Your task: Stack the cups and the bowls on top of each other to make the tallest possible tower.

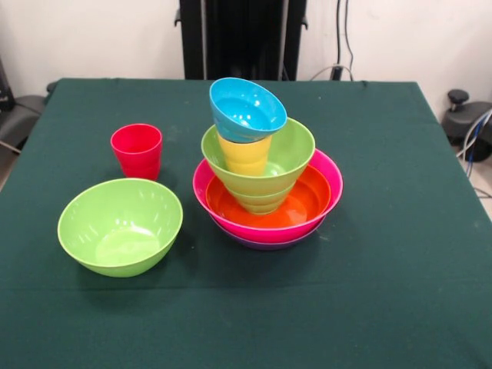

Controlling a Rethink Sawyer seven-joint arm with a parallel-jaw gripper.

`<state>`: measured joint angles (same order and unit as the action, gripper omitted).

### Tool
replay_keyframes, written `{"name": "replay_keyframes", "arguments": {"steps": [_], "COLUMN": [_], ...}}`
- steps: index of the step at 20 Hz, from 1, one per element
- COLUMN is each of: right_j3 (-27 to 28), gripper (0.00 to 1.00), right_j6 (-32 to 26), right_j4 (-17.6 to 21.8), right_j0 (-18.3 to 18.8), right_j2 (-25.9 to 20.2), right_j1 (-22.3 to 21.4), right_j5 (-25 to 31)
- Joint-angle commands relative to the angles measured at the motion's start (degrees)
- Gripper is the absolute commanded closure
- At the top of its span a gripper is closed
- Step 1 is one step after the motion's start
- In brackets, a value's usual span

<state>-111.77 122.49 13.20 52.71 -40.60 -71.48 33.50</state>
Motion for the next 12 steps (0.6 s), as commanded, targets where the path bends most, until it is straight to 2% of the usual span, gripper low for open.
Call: {"name": "replay_keyframes", "arguments": {"steps": [1, 7, 12], "right_j3": [-6.9, -6.3, -4.2], "gripper": [0.00, 0.00, 0.00], "right_j6": [-16.7, -17.8, -17.3], "right_j4": [-0.8, 2.4, 6.6], "right_j0": [2.1, 5.8, 6.8], "right_j2": [-6.0, -8.7, -9.0], "right_j1": [-0.7, 3.5, 7.7], "right_j5": [8.0, 6.2, 5.0]}}
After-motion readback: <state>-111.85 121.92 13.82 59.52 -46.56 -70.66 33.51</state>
